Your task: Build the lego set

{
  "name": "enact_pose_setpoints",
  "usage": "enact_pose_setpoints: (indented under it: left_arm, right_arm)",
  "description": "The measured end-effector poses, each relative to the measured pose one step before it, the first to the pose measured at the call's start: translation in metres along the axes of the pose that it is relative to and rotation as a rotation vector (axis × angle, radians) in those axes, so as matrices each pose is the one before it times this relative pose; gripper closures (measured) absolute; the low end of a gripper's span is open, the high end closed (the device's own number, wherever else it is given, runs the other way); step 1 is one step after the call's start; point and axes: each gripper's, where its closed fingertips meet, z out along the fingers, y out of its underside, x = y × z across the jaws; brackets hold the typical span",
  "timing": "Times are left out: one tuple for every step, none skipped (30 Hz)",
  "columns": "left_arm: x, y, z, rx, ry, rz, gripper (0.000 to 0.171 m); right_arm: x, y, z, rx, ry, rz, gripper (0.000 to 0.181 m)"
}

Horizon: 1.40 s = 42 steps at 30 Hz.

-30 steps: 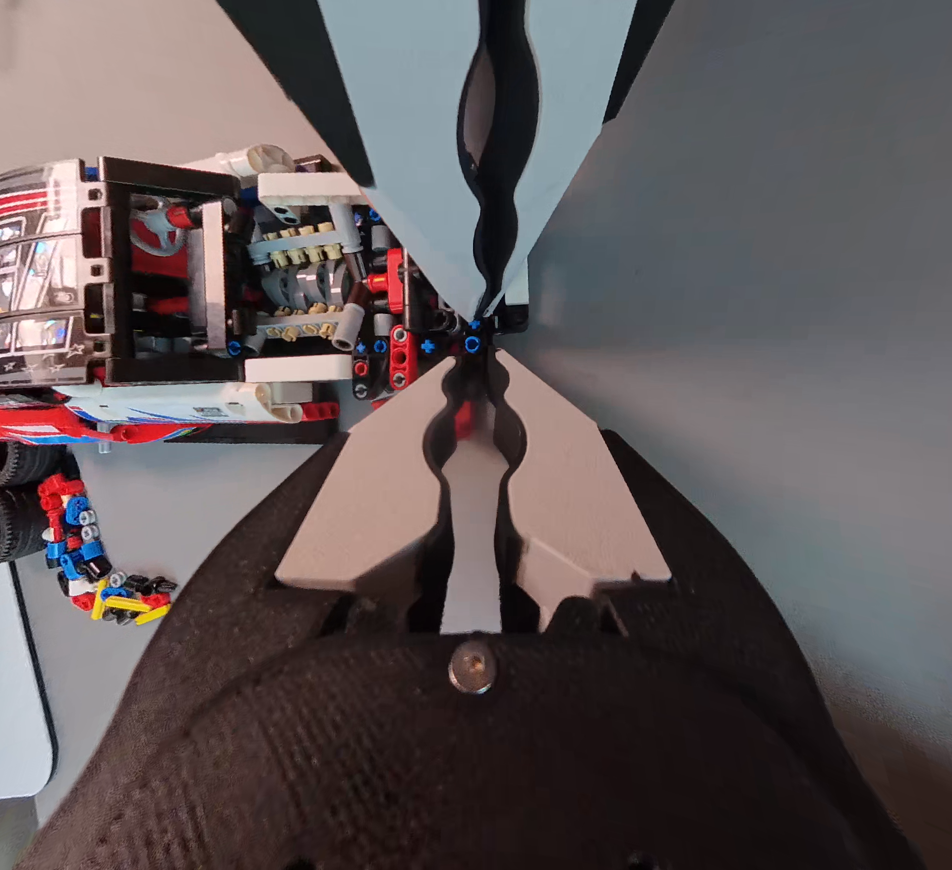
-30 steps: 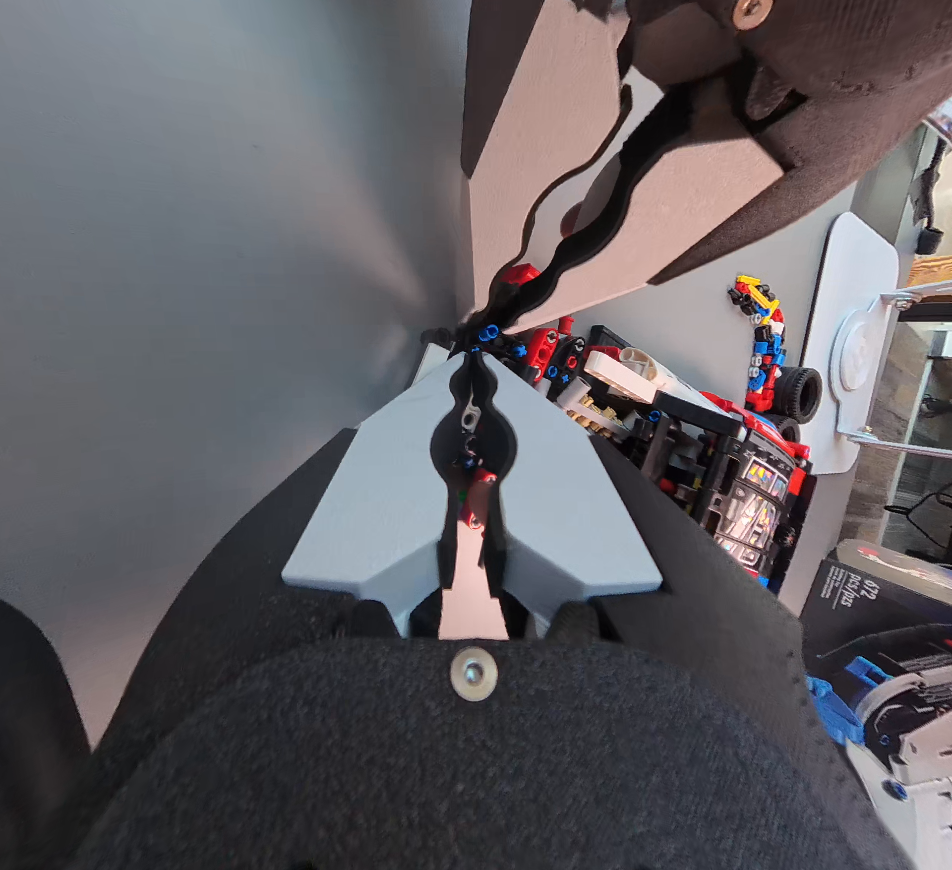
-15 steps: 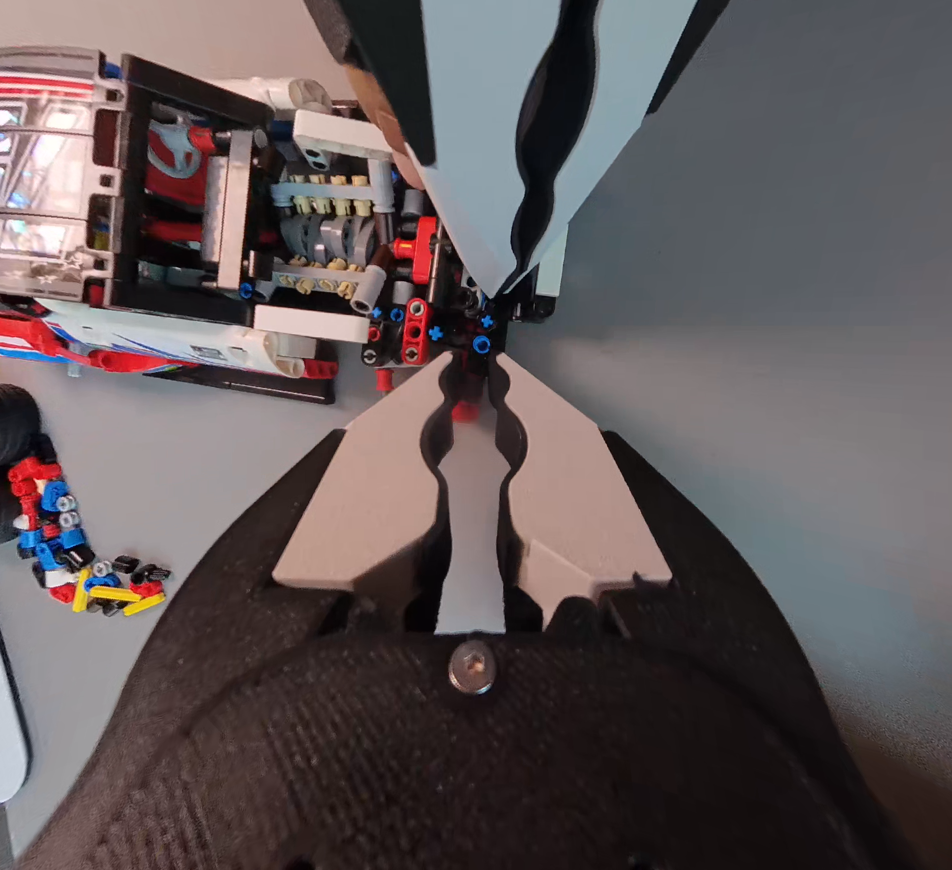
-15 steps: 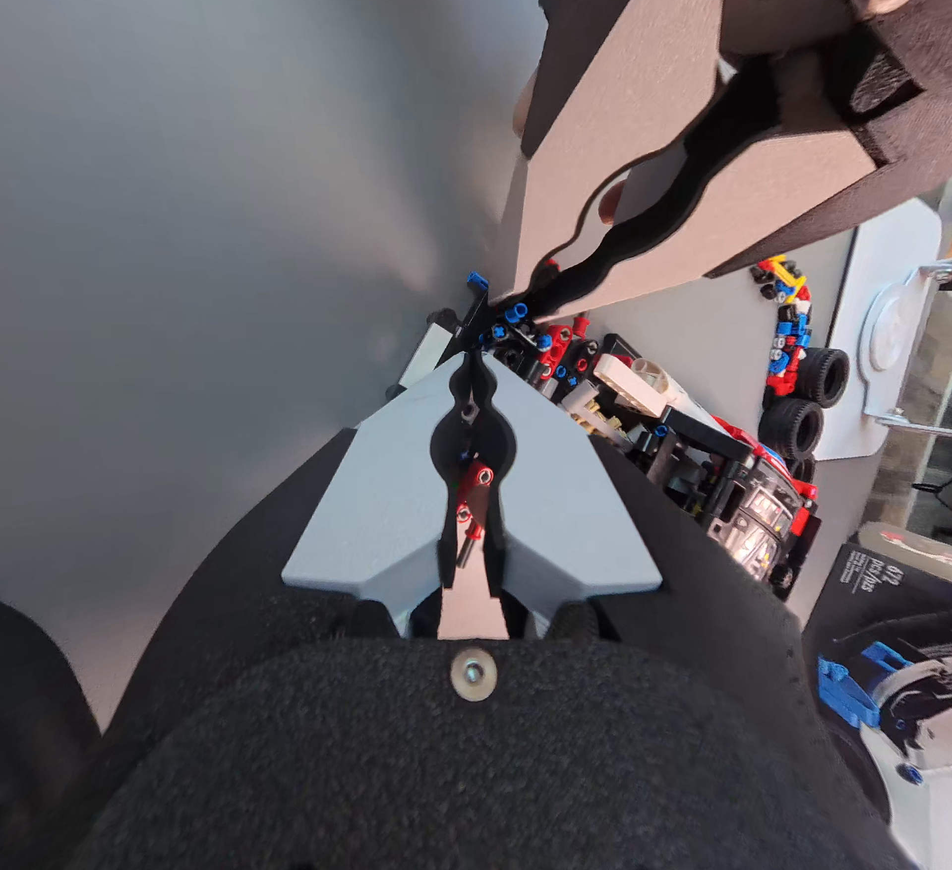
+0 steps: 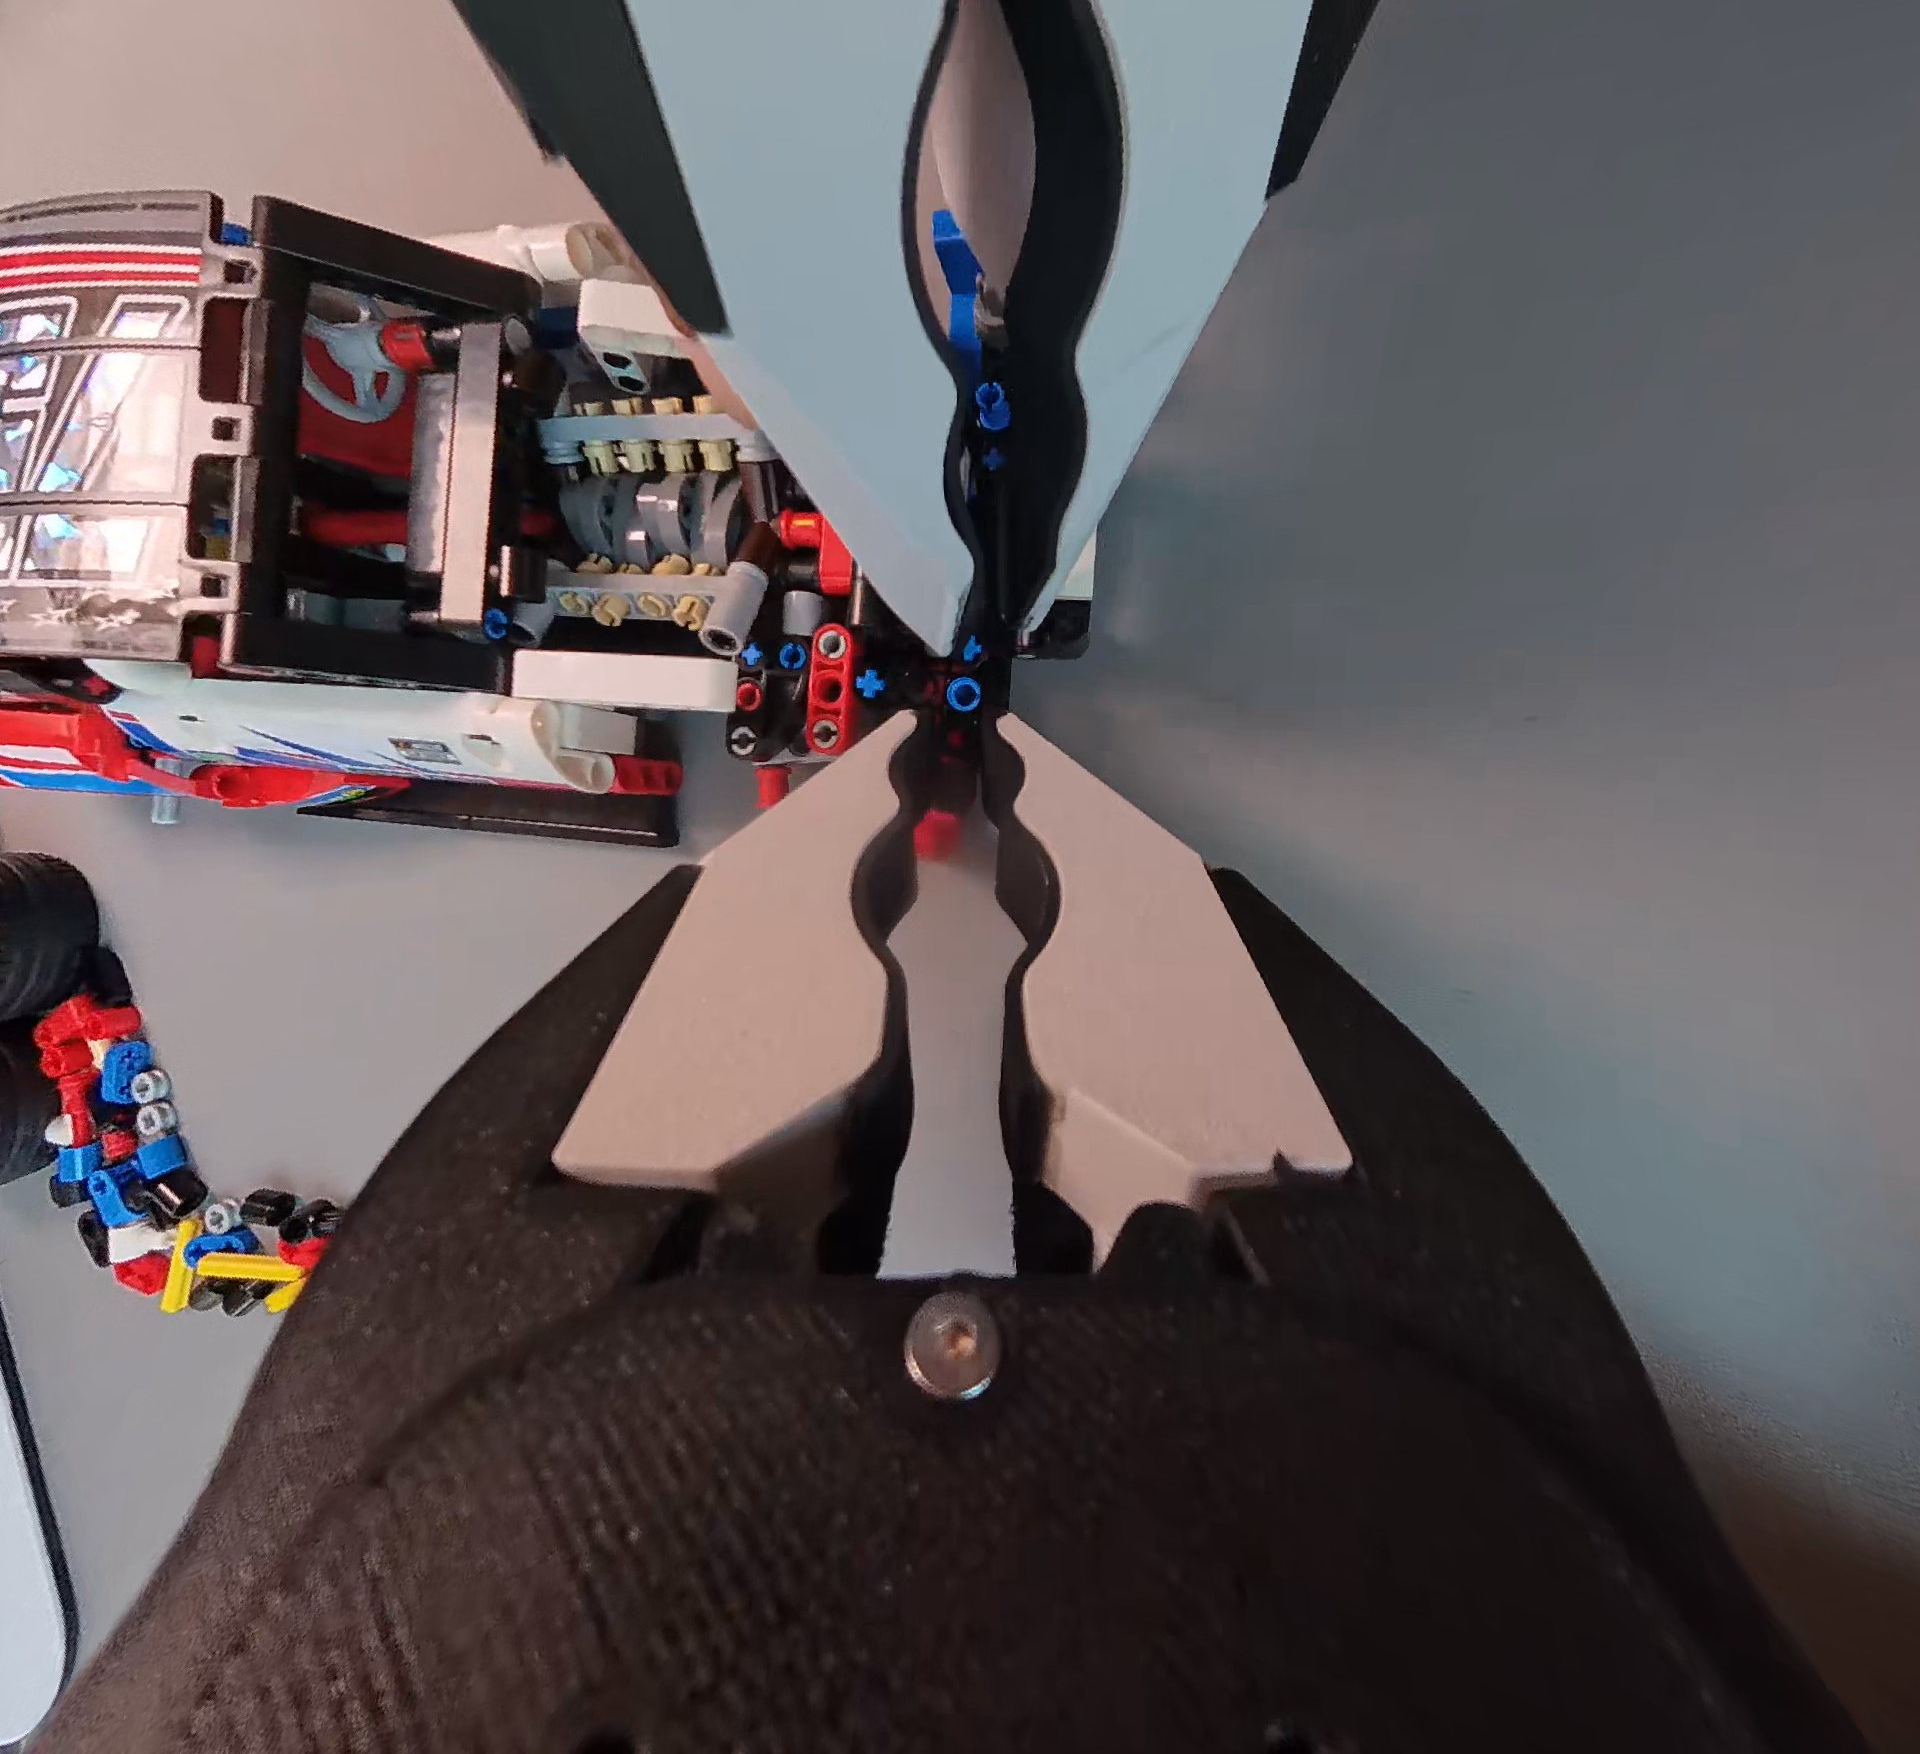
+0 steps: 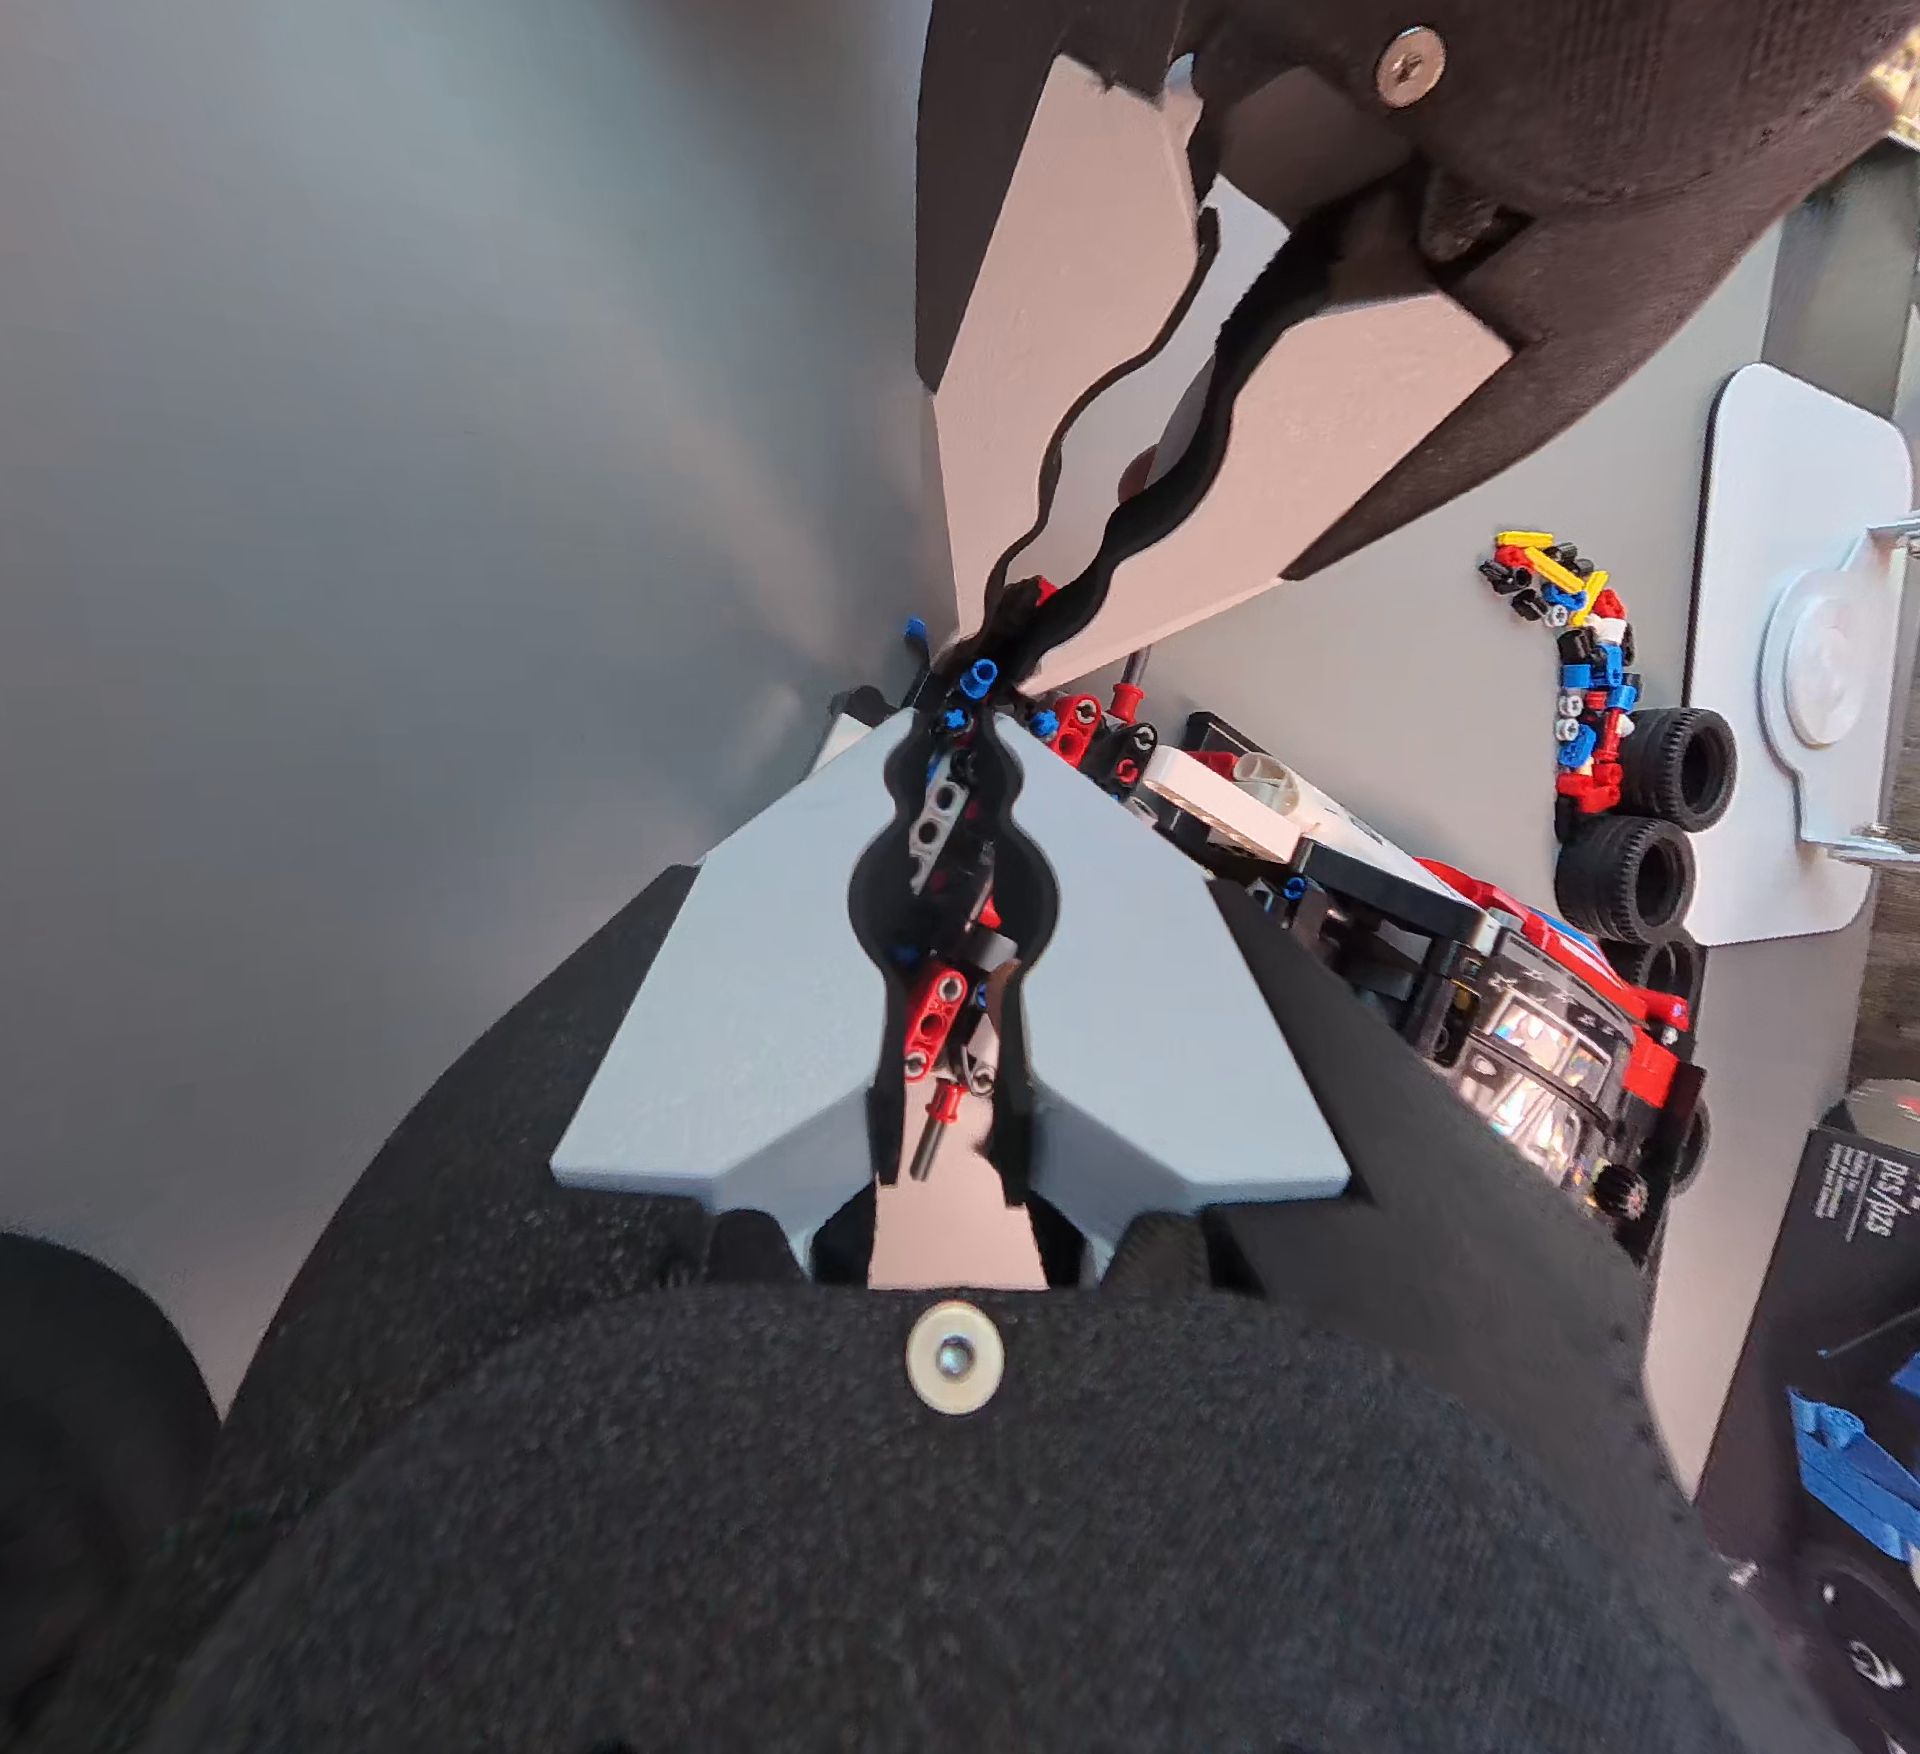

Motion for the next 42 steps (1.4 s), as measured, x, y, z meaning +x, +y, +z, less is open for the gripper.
enact_pose_setpoints:
  left_arm:
    - [0.00015,-0.00128,-0.00045,0.00088,0.0014,0.0040,0.165]
    - [-0.00012,0.00121,0.00072,-0.01474,0.0001,0.0044,0.165]
    - [0.00015,0.00081,0.00126,-0.00933,0.0003,0.0054,0.165]
    - [0.00039,-0.00074,0.00105,0.00165,0.0023,-0.0005,0.165]
    - [-0.00044,0.00026,0.00017,-0.00170,0.0004,-0.0025,0.165]
    - [0.00000,-0.00020,0.00006,0.00501,0.0022,-0.0047,0.165]
    - [0.00013,-0.00010,0.00011,0.00866,0.0011,-0.0064,0.165]
    - [-0.00045,-0.00009,0.00005,0.01041,-0.0032,-0.0076,0.164]
    - [-0.00065,0.00055,-0.00048,0.00714,-0.0056,-0.0075,0.163]
    - [-0.00075,0.00041,-0.00105,0.00775,-0.0066,-0.0073,0.161]
    - [0.00003,0.00026,-0.00158,0.00977,-0.0020,-0.0067,0.162]
    - [0.00020,0.00006,-0.00149,0.01135,-0.0005,-0.0081,0.163]
    - [0.00100,-0.00053,-0.00077,0.01376,0.0032,-0.0072,0.164]
    - [0.00088,-0.00093,-0.00008,0.01271,0.0024,-0.0057,0.165]
    - [0.00012,-0.00039,0.00047,0.00692,-0.0021,-0.0022,0.165]
    - [-0.00006,-0.00034,0.00036,0.00439,-0.0010,-0.0020,0.165]
    - [0.00023,-0.00055,0.00038,0.00363,0.0032,-0.0025,0.165]
    - [-0.00056,-0.00073,0.00002,0.00415,-0.0012,-0.0023,0.165]
    - [-0.00038,-0.00094,0.00043,0.00373,-0.0014,-0.0026,0.165]
    - [0.00010,-0.00104,0.00073,0.00377,-0.0022,0.0002,0.165]
    - [0.00014,-0.00119,0.00085,0.00517,-0.0056,0.0047,0.165]
    - [0.00020,-0.00115,0.00093,0.00531,-0.0056,0.0040,0.165]
    - [0.00045,-0.00123,0.00071,0.00784,-0.0024,0.0010,0.165]
    - [-0.00004,-0.00109,0.00056,0.00829,-0.0031,-0.0009,0.165]
    - [-0.00004,-0.00095,0.00009,0.00893,-0.0006,-0.0013,0.165]
    - [-0.00025,-0.00067,-0.00033,0.00691,0.0001,-0.0041,0.165]
    - [-0.00037,0.00020,-0.00080,0.00325,0.0020,-0.0053,0.164]
    - [-0.00060,0.00067,-0.00135,0.00183,0.0020,-0.0070,0.164]
    - [-0.00053,0.00076,-0.00172,0.00305,0.0041,-0.0089,0.164]
    - [0.00033,0.00092,-0.00206,0.00310,0.0096,-0.0101,0.165]
    - [-0.00012,0.00055,-0.00210,0.00576,0.0053,-0.0089,0.166]
    - [-0.00113,-0.00005,-0.00220,0.00805,-0.0035,-0.0076,0.166]
    - [-0.00152,0.00044,-0.00201,0.00406,-0.0054,-0.0056,0.166]
    - [-0.00064,0.00012,-0.00175,0.00409,-0.0005,-0.0067,0.166]
    - [0.00038,-0.00087,-0.00123,0.00821,0.0054,-0.0091,0.164]
    - [0.00129,-0.00092,-0.00067,0.00794,0.0100,-0.0093,0.162]
    - [0.00123,-0.00102,-0.00009,0.00646,0.0087,-0.0074,0.161]
    - [0.00149,-0.00078,0.00065,0.00408,0.0091,-0.0042,0.160]
    - [0.00174,-0.00036,0.00144,0.00051,0.0091,-0.0010,0.158]
    - [0.00057,0.00014,0.00197,-0.00398,0.0006,0.0022,0.157]
    - [0.00115,0.00061,0.00209,-0.00699,0.0042,0.0050,0.157]
    - [0.00139,0.00044,0.00204,-0.00579,0.0067,0.0035,0.157]
  right_arm:
    - [-0.00168,0.00040,0.00140,-0.0019,-0.0051,-0.0008,0.175]
    - [0.00018,0.00052,0.00145,-0.0036,0.0057,-0.0024,0.175]
    - [0.00049,0.00107,0.00152,-0.0080,0.0061,-0.0034,0.175]
    - [-0.00027,0.00187,0.00172,-0.0133,0.0004,-0.0038,0.176]
    - [0.00013,0.00062,0.00101,-0.0044,0.0043,-0.0044,0.176]
    - [-0.00002,0.00024,-0.00003,-0.0040,-0.0007,0.0014,0.176]
    - [-0.00020,0.00031,-0.00016,-0.0063,-0.0029,0.0073,0.176]
    - [-0.00003,0.00015,-0.00006,-0.0031,-0.0001,0.0041,0.177]
    - [-0.00005,0.00004,0.00004,0.0009,0.0013,0.0048,0.177]
    - [-0.00017,-0.00004,-0.00014,0.0020,-0.0014,0.0088,0.177]
    - [-0.00037,0.00020,-0.00029,0.0014,-0.0046,0.0117,0.177]
    - [-0.00027,0.00067,-0.00046,-0.0004,-0.0045,0.0131,0.177]
    - [-0.00031,0.00043,-0.00047,0.0000,-0.0018,0.0079,0.177]
    - [-0.00064,0.00099,0.00005,-0.0034,0.0006,0.0015,0.177]
    - [-0.00038,0.00063,-0.00006,-0.0022,0.0022,-0.0007,0.177]
    - [-0.00023,0.00046,-0.00021,-0.0018,-0.0002,0.0036,0.177]
    - [-0.00009,0.00063,-0.00018,-0.0030,-0.0009,0.0074,0.177]
    - [-0.00001,0.00047,-0.00042,-0.0010,-0.0010,0.0074,0.177]
    - [0.00046,0.00108,-0.00033,-0.0015,0.0027,0.0054,0.177]
    - [-0.00027,0.00084,-0.00068,0.0014,-0.0013,0.0014,0.177]
    - [-0.00027,0.00123,-0.00075,-0.0009,-0.0022,0.0033,0.177]
    - [-0.00032,0.00127,-0.00075,-0.0026,-0.0016,0.0019,0.177]
    - [-0.00032,0.00125,-0.00078,-0.0041,-0.0013,-0.0022,0.177]
    - [-0.00035,0.00104,-0.00091,-0.0056,-0.0011,-0.0055,0.177]
    - [-0.00016,0.00043,-0.00100,-0.0032,-0.0017,-0.0028,0.177]
    - [-0.00028,0.00011,-0.00104,-0.0008,-0.0053,0.0003,0.177]
    - [-0.00017,0.00028,-0.00097,-0.0017,-0.0071,0.0039,0.177]
    - [-0.00061,0.00096,-0.00060,-0.0055,-0.0141,0.0090,0.177]
    - [-0.00031,0.00073,-0.00038,-0.0003,-0.0123,0.0125,0.177]
    - [-0.00030,0.00027,-0.00031,0.0043,-0.0134,0.0147,0.177]
    - [-0.00042,0.00021,-0.00030,0.0064,-0.0152,0.0148,0.177]
    - [-0.00051,-0.00011,-0.00032,0.0072,-0.0157,0.0158,0.177]
    - [-0.00049,-0.00020,-0.00039,0.0054,-0.0132,0.0123,0.177]
    - [-0.00052,-0.00006,-0.00046,0.0038,-0.0110,0.0076,0.177]
    - [-0.00086,0.00005,-0.00047,0.0012,-0.0112,0.0035,0.177]
    - [-0.00072,0.00034,-0.00040,-0.0012,-0.0081,0.0009,0.177]
    - [-0.00050,0.00044,-0.00034,-0.0016,-0.0066,0.0004,0.177]
    - [-0.00047,0.00047,-0.00008,0.0000,-0.0064,0.0036,0.177]
    - [-0.00040,0.00046,0.00010,0.0006,-0.0076,0.0038,0.177]
    - [-0.00014,-0.00004,0.00001,0.0032,-0.0058,0.0045,0.177]
    - [0.00005,0.00009,-0.00003,0.0006,-0.0062,0.0031,0.177]
    - [0.00000,-0.00008,-0.00002,-0.0021,-0.0048,0.0011,0.177]
